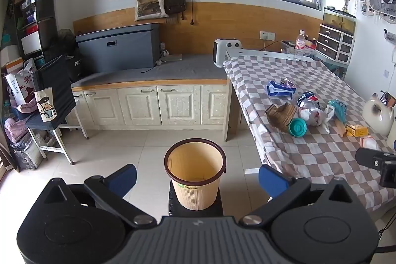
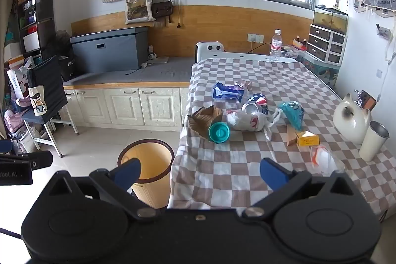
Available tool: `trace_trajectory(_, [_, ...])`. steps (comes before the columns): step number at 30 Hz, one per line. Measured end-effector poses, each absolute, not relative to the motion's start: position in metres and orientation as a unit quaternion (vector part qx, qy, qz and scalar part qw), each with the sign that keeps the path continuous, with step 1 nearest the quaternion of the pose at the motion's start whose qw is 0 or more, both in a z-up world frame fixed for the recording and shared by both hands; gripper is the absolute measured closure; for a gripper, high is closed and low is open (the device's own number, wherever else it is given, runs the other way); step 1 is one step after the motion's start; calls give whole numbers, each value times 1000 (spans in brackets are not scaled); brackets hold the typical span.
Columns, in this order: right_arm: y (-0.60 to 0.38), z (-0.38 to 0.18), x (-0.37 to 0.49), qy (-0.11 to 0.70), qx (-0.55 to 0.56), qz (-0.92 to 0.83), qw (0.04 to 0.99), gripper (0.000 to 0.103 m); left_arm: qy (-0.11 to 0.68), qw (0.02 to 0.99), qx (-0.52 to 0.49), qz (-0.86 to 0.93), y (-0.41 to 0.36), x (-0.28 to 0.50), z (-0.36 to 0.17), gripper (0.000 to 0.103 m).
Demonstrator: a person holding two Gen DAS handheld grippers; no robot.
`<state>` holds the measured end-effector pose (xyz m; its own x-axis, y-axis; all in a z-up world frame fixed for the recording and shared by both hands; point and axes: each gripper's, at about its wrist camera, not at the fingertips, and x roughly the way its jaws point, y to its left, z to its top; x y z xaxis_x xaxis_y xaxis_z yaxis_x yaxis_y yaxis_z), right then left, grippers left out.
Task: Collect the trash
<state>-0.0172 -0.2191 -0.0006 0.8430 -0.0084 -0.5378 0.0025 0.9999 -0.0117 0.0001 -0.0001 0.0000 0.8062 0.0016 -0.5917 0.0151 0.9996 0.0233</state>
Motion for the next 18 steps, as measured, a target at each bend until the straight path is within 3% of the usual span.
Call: trace_trajectory(18, [-220,0,-16,279,-4,-2,960,0,311,950,13,-4,0,0,0,0])
